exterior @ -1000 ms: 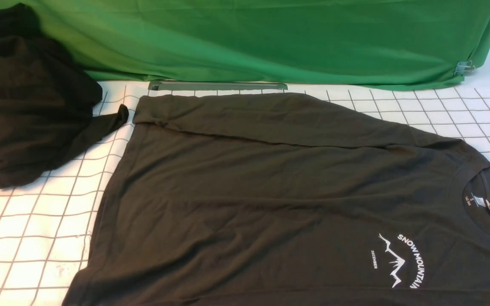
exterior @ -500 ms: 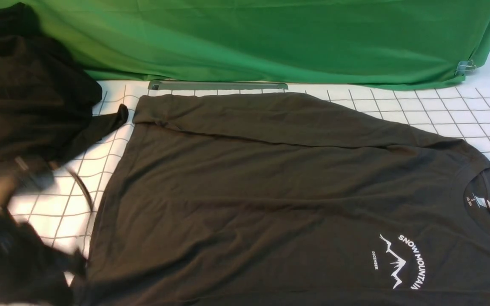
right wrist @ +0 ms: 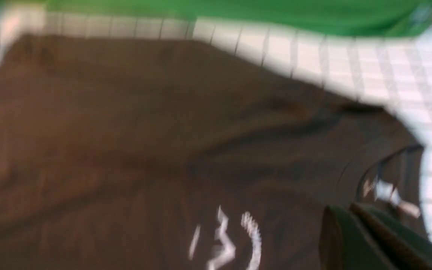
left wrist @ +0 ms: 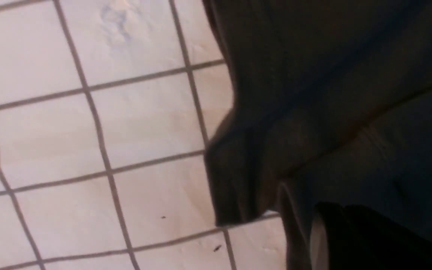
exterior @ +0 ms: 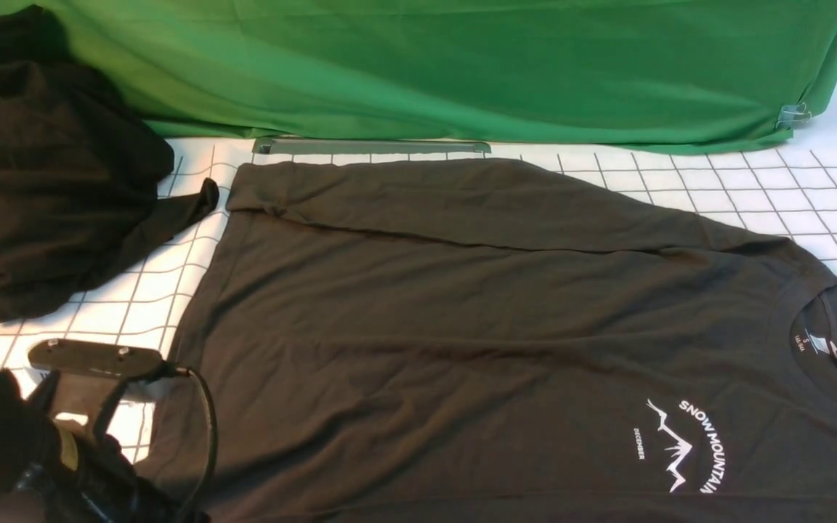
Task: Fold a long-sleeved shirt over a white checkered tablecloth.
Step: 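Grasp the left edge of the dark T-shirt lying flat on the table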
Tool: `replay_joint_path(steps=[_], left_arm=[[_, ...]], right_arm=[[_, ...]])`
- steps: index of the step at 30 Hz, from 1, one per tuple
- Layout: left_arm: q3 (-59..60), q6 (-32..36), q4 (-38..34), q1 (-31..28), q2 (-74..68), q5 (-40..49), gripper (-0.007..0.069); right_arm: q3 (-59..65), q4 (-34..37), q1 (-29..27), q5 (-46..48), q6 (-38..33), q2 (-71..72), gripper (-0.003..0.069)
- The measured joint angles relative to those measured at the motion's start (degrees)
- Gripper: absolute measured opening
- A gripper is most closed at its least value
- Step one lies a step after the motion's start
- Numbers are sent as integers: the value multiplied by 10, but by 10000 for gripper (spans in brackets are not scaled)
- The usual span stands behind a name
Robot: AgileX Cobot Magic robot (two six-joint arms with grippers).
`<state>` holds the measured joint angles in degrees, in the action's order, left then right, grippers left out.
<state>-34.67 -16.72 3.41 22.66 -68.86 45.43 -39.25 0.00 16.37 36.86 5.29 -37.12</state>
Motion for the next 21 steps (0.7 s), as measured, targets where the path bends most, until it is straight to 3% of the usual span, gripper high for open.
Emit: replay_joint_path(steps=[3,4,9,12,15,18,21], left_arm=[[2,-10,9,-5,-22,-9,127],[2,-11,10,-5,-48,-21,206],[2,-11,8,-5,-93,-44,346],[2,-11,7,-5,-111,-49,380],[2,-8,3,-5,-117,-49,342],[2,10,-11,-5,-117,-48,240],[2,53,-40,-5,-117,-49,60]], right_arm=[[-11,4,26,13,-10,-43,10],[-11,7,49,16,-11,-63,10],[-11,10,84,0,-16,-79,10],[-11,12,96,-14,-16,-79,10],[-11,12,98,-20,-16,-79,11],[-11,12,98,-22,-16,-79,14],[-11,13,98,-23,-16,-79,18]])
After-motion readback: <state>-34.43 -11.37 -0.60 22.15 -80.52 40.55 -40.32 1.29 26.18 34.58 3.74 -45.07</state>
